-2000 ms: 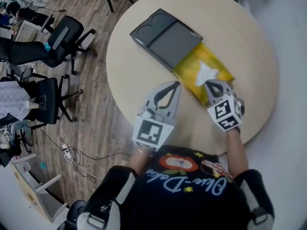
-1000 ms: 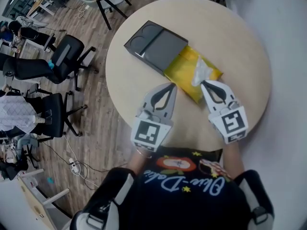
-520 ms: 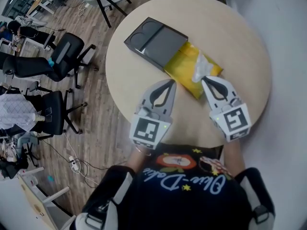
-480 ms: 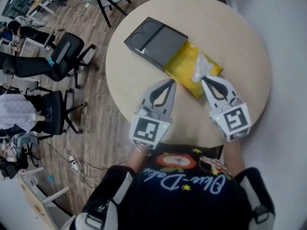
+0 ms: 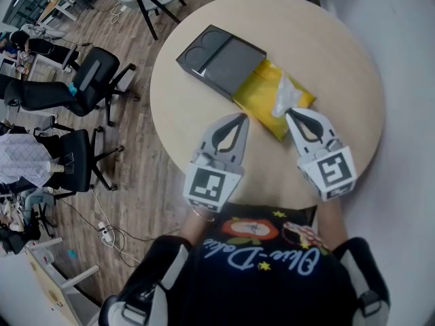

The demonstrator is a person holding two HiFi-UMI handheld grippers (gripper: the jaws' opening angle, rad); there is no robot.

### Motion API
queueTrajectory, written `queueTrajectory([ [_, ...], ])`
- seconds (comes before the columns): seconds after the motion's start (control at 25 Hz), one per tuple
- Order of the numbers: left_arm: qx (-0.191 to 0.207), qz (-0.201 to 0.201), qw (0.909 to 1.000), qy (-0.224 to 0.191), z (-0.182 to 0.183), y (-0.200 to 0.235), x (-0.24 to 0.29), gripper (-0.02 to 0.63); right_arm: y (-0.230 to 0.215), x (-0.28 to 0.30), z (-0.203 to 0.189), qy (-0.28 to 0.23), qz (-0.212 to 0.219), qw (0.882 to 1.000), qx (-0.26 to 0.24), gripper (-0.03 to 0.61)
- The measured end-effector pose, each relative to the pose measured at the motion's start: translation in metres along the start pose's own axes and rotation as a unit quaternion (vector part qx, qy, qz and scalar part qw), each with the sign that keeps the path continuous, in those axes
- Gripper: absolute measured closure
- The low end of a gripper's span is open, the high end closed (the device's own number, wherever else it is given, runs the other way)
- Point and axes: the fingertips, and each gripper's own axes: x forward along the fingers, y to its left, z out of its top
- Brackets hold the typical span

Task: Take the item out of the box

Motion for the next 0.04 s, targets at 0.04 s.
queueTrajectory([
  [0.04, 0.0, 0.0, 1.0, 0.0, -0.0005, 0.0003, 0.0002, 0.626, -0.0003, 0.0003, -0.0003, 0.0, 0.0, 1.0, 0.0, 0.575],
])
